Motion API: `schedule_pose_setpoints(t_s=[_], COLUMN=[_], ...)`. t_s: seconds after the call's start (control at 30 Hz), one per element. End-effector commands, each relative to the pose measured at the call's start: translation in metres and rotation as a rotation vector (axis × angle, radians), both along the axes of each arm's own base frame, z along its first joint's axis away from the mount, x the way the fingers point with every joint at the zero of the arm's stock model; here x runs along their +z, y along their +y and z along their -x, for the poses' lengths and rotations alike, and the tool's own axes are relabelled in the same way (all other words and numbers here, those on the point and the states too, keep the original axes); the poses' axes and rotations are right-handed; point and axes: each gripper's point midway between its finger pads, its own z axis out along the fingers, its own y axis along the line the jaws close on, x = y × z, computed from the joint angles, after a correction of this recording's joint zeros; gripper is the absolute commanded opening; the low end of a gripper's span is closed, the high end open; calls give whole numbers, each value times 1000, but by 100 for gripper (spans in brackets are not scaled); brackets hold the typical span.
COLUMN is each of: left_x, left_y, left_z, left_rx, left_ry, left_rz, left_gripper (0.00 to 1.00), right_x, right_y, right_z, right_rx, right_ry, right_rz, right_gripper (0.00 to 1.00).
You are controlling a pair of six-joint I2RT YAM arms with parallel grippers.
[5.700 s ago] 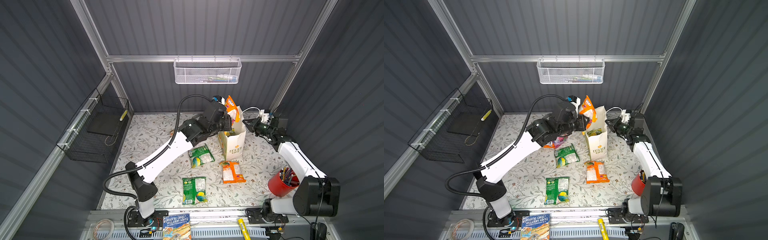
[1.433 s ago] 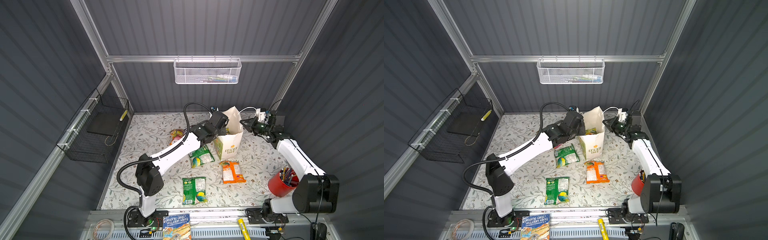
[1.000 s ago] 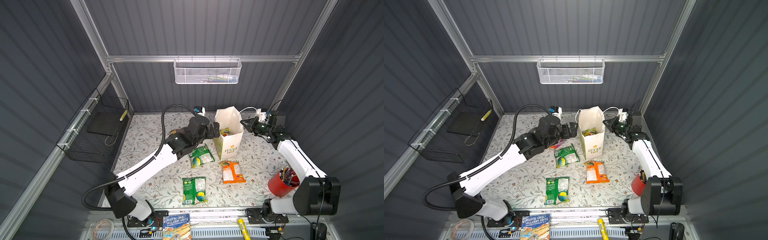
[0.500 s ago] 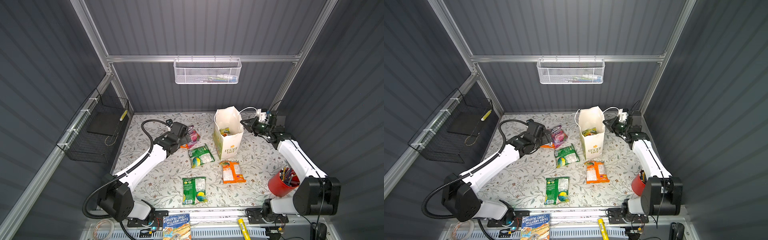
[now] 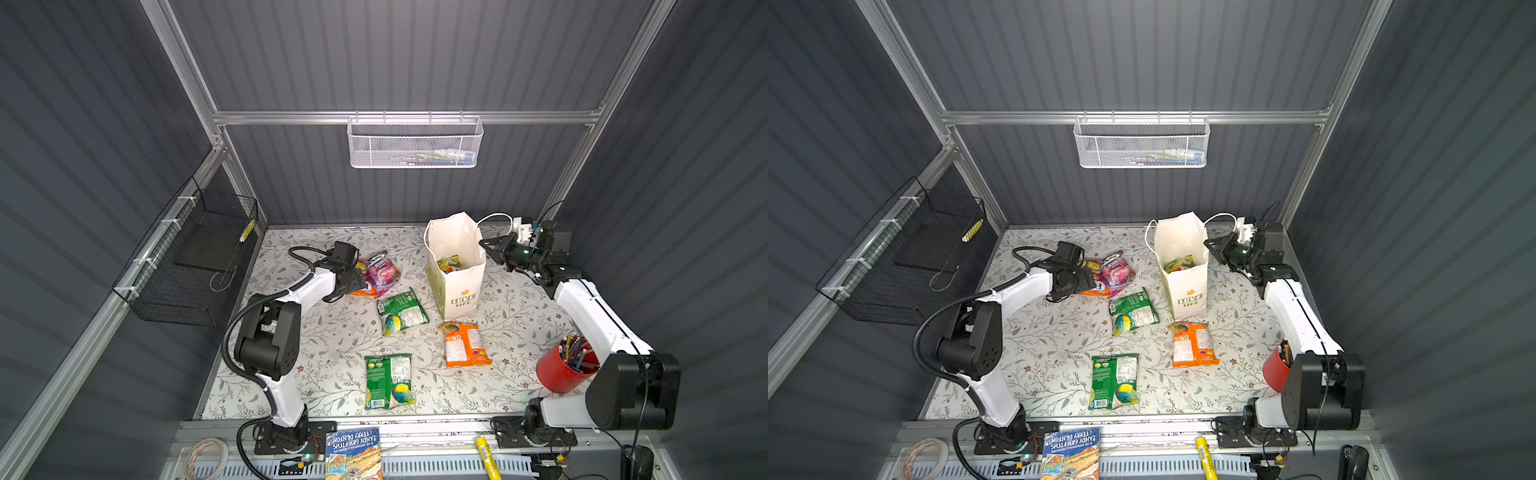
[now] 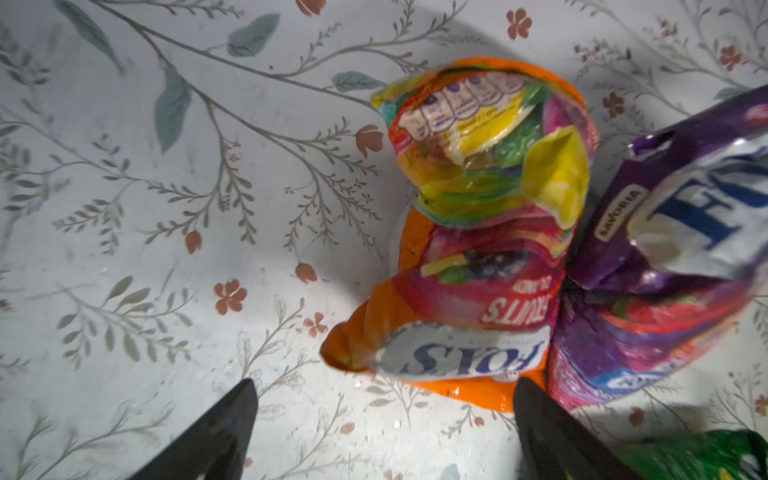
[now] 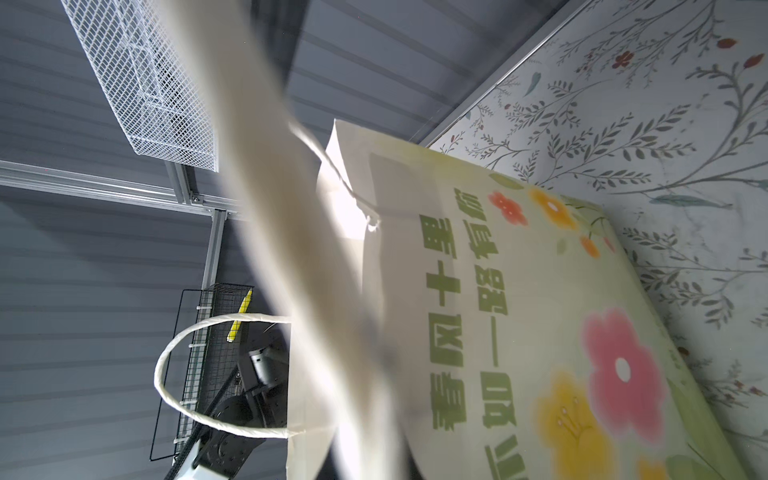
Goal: Place the snacks into the paper bag
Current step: 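Lower the left gripper onto the multicolour Fox's bag and grasp it, then lift the multicolour bag and carry it over the paper bag opening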
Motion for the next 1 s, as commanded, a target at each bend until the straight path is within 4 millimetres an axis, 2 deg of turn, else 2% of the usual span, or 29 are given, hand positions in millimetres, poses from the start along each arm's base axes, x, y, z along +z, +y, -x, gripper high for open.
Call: schedule_pose_setpoints(t_s=[0.0, 0.17, 0.33, 0.4, 0.5, 0.57, 0.63, 0.7, 0.83, 0.97], left_x=[4, -13, -16, -16, -14, -13, -11, -8, 6, 30], left_y=[-11, -13, -11, -13, -18, -20, -21, -23, -25, -23], left_z=[-19, -21, -24, -25, -26, -27, -26, -25, -22, -17], left_rx=[-54, -32, -16, -21, -25, -20, -16, -14, 8, 30], left_ry=[-34, -17, -38, -47, -57, -62, -60, -63, -88, -132], left_rz=[30, 40, 43, 56, 84, 96, 109, 128, 170, 205], left_gripper=[93, 85, 73, 66, 49, 32, 23, 13, 0, 0], right_x=[26, 24, 23, 23, 21, 20, 20, 18, 19, 20], right_y=[6, 6, 6, 6, 5, 5, 5, 5, 6, 6], right_z=[-1, -2, -2, -2, -2, -3, -3, -3, -3, -3], right_rx=[37, 38, 36, 34, 29, 28, 29, 27, 30, 29], right_ry=[-99, -95, -92, -93, -89, -86, -88, -85, -84, -88], right_rz=[-27, -29, -29, -28, -26, -28, -32, -33, -38, -41], right_gripper=[0, 0, 0, 0, 0, 0, 0, 0, 0, 0])
